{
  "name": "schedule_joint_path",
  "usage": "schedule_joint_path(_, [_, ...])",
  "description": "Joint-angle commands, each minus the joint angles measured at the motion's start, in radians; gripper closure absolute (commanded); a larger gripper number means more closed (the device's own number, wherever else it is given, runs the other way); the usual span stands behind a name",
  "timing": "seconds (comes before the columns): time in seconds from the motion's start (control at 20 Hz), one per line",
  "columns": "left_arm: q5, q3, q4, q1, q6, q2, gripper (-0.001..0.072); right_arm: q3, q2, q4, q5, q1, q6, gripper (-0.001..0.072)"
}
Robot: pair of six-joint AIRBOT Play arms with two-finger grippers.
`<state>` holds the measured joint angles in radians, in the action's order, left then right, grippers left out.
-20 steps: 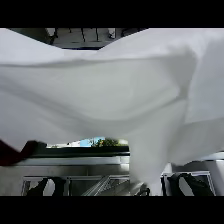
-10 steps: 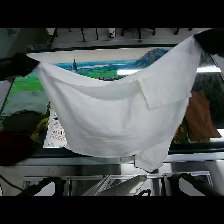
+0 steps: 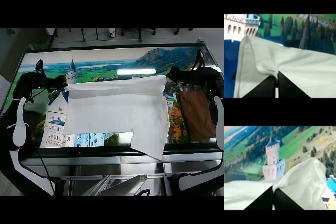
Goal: Fold the shirts.
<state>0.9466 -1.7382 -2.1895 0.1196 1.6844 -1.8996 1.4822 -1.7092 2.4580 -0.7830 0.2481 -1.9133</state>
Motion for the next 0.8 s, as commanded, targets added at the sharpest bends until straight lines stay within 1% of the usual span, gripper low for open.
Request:
schedule_joint_path(0.0, [0.045, -0.178, -0.002, -0.009, -0.043, -0.144, 0.0694, 0.057, -0.091, 0.006, 0.025, 0.018, -0.013, 0.0689])
schedule_joint_path(0.1, [0.084, -0.229, -0.001, -0.009, -0.046, -0.163, 0.0694, 0.066, -0.084, 0.003, 0.024, 0.018, -0.092, 0.0688])
schedule_joint_path(0.15, [0.087, -0.232, -0.001, -0.009, -0.046, -0.159, 0.0694, 0.066, -0.075, -0.002, 0.02, 0.017, -0.114, 0.0688])
schedule_joint_path(0.2, [0.093, -0.232, 0.0, -0.009, -0.047, -0.157, 0.0694, 0.065, -0.071, -0.019, 0.006, 0.014, -0.115, 0.0688])
schedule_joint_path(0.25, [0.112, -0.232, 0.01, -0.009, -0.055, -0.157, 0.0694, 0.06, -0.07, -0.051, -0.016, 0.01, -0.107, 0.0689])
schedule_joint_path(0.35, [0.172, -0.227, 0.145, -0.014, -0.114, -0.158, 0.0694, 0.019, -0.069, -0.183, -0.024, -0.005, -0.009, 0.0689])
schedule_joint_path(0.45, [0.198, -0.2, 0.272, -0.026, -0.148, -0.158, 0.0694, -0.032, -0.069, -0.293, -0.016, -0.018, 0.045, 0.0689])
schedule_joint_path(0.65, [0.13, -0.102, 0.285, -0.036, -0.148, -0.158, 0.0694, -0.093, -0.074, -0.308, 0.05, -0.034, 0.055, 0.0689])
schedule_joint_path(0.75, [0.105, -0.07, 0.286, -0.042, -0.148, -0.158, 0.0694, -0.093, -0.082, -0.309, 0.049, -0.04, 0.068, 0.0689])
